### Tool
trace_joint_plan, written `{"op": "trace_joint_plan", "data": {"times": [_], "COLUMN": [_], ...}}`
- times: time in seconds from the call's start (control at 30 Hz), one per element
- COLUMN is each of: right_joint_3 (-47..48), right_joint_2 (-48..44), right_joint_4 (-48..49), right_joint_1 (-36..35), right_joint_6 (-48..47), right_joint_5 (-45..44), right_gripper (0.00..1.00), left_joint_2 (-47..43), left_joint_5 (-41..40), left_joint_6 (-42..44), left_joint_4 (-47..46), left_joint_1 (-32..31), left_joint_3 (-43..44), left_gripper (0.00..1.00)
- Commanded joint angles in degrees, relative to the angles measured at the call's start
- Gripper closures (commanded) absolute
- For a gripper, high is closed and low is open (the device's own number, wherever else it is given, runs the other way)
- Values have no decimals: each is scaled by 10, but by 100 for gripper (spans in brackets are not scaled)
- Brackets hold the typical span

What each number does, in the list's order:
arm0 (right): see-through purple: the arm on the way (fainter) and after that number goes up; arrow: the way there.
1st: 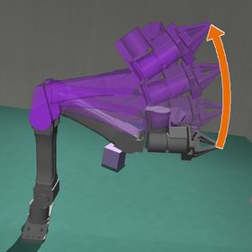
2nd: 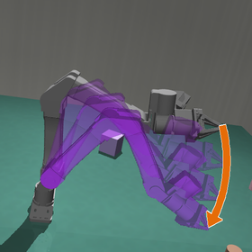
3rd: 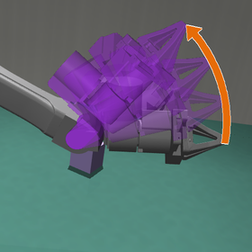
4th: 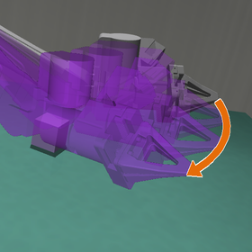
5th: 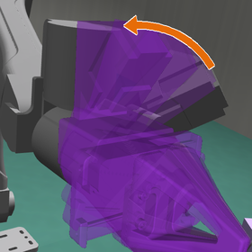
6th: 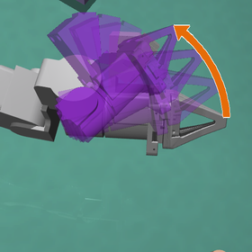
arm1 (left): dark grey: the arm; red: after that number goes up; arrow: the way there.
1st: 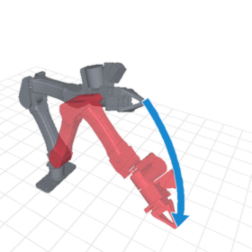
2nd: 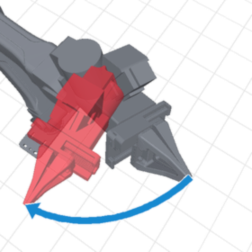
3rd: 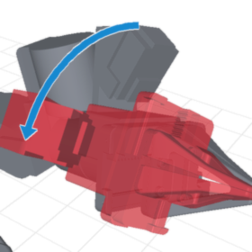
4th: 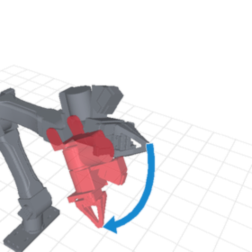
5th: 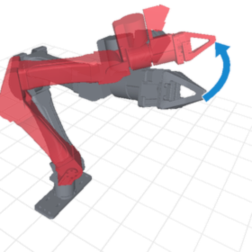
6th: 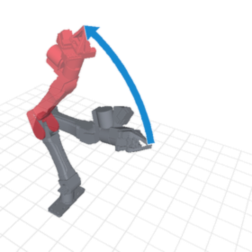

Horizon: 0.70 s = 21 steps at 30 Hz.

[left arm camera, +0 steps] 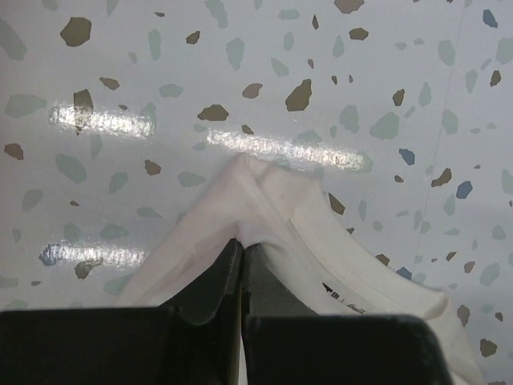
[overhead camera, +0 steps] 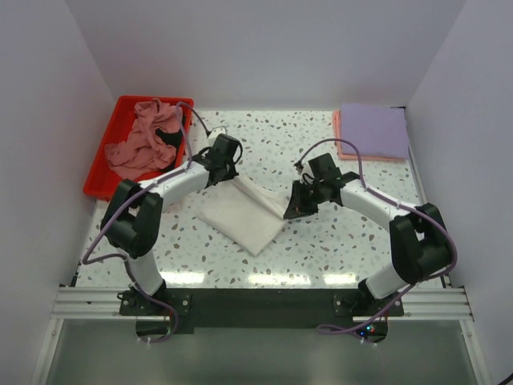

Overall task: Fold and stack the t-shirts
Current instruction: Fold the tshirt

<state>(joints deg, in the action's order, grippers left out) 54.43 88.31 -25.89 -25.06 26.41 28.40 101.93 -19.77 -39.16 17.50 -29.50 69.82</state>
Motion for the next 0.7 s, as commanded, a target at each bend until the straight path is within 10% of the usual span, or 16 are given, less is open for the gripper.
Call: {"op": "trace_joint_plan", "data": {"times": [0.0, 0.07, 0.1, 0.13, 0.2, 0.67], "right_joint_3": [23, 39, 49, 69, 82, -78], "right_joint_2": [9, 17, 22, 20, 1, -383], "right_joint_4": [-3, -7, -20, -28, -31, 99], "right_joint_1": [4, 8, 9, 11, 10, 10], "right_joint_6": [5, 3, 2, -2, -15, 57], "right_joint_5": [-56, -82, -105, -113, -117, -353], "right_gripper": [88, 67, 56, 3, 1, 1], "left_joint_2": [24, 35, 42, 43, 32, -225], "left_joint_5": [-2, -1, -3, -6, -18, -34], "left_joint_6": [24, 26, 29, 30, 30, -8], "left_joint_4": [-36, -28, -15, -8, 8, -14], "left_joint_1": [17, 20, 22, 22, 22, 22], "left_joint_3": [37, 57, 65, 78, 84, -103], "left_gripper": [94, 71, 36, 21, 0, 0]}}
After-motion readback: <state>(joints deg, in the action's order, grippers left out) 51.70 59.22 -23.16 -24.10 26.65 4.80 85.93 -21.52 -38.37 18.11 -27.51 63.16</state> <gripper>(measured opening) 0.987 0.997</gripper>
